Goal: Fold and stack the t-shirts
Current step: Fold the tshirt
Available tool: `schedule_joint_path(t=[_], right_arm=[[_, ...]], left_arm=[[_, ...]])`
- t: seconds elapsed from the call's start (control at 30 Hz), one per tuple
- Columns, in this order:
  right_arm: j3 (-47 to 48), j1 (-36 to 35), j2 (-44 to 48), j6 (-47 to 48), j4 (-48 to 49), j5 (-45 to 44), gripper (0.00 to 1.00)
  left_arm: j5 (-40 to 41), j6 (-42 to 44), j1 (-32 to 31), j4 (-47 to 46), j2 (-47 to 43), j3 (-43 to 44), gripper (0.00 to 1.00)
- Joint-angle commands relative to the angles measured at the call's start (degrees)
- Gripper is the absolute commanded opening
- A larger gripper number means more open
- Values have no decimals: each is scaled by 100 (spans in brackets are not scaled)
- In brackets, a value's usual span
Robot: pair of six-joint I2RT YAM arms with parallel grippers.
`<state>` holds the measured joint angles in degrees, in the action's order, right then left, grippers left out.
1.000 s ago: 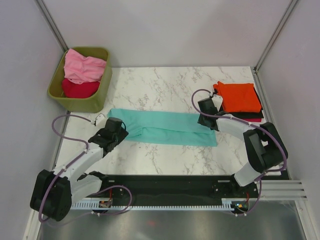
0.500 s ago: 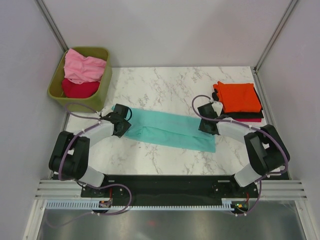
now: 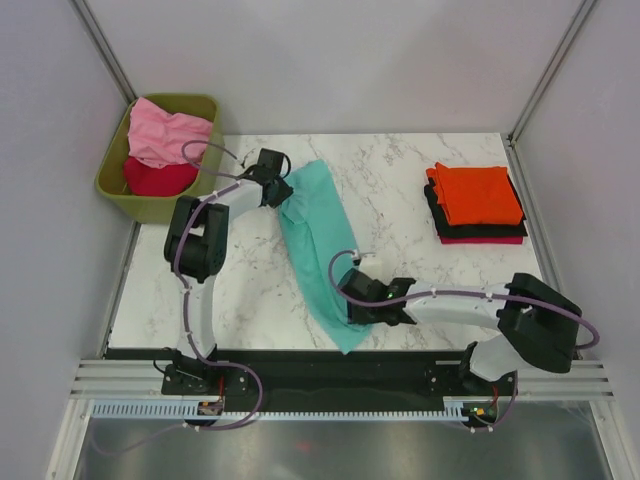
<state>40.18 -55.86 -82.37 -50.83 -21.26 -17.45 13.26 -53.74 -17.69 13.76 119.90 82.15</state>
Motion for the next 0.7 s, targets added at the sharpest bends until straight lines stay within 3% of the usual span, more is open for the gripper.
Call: schedule_joint_path(t=[0.0,0.07,0.1,0.17,0.2,0.23,0.3,0.43,0.57,0.6,0.63,0.67], right_arm=[[601,-1048,-437,-945,-344,304,49],[937,-1497,-622,-982,-405,173,49],[1191,-1568,-623,-938,-432,-54,49],[1316,-1534,-431,-868,-476,-432,53],[1377,-1490,-342,-780,-476,-843,66],[1448,-1307,-263,-605,-485,-926,72],[1571,-1025,-166,-368,-476,-909,77],[1703,-120,-227,186,-327,-629,75],[1695,548,-446,783,277,-155,70],[1642,645,-482,881,436,-23,69],[1581,785,-525,951,595,127,67],[1458,830,-596,1004,866,441,66]], left_arm=[[-665,986,-6,-251,823,1271,37],[-1077,1522,3,-242,1401,1942,37],[-1140,1663,3,-51,1588,2659,36],[-1211,1840,3,152,2000,3252,37],[-1229,1849,11,214,2072,3638,37],[-1238,1823,12,215,2134,3737,40],[-1290,1858,20,224,2231,3991,45],[-1308,1972,46,171,2117,4002,60],[-1903,2332,99,197,1574,3608,72],[-1906,2306,108,189,1389,3163,79],[-1897,2141,143,189,987,2932,95],[-1923,2052,152,189,792,2442,99]])
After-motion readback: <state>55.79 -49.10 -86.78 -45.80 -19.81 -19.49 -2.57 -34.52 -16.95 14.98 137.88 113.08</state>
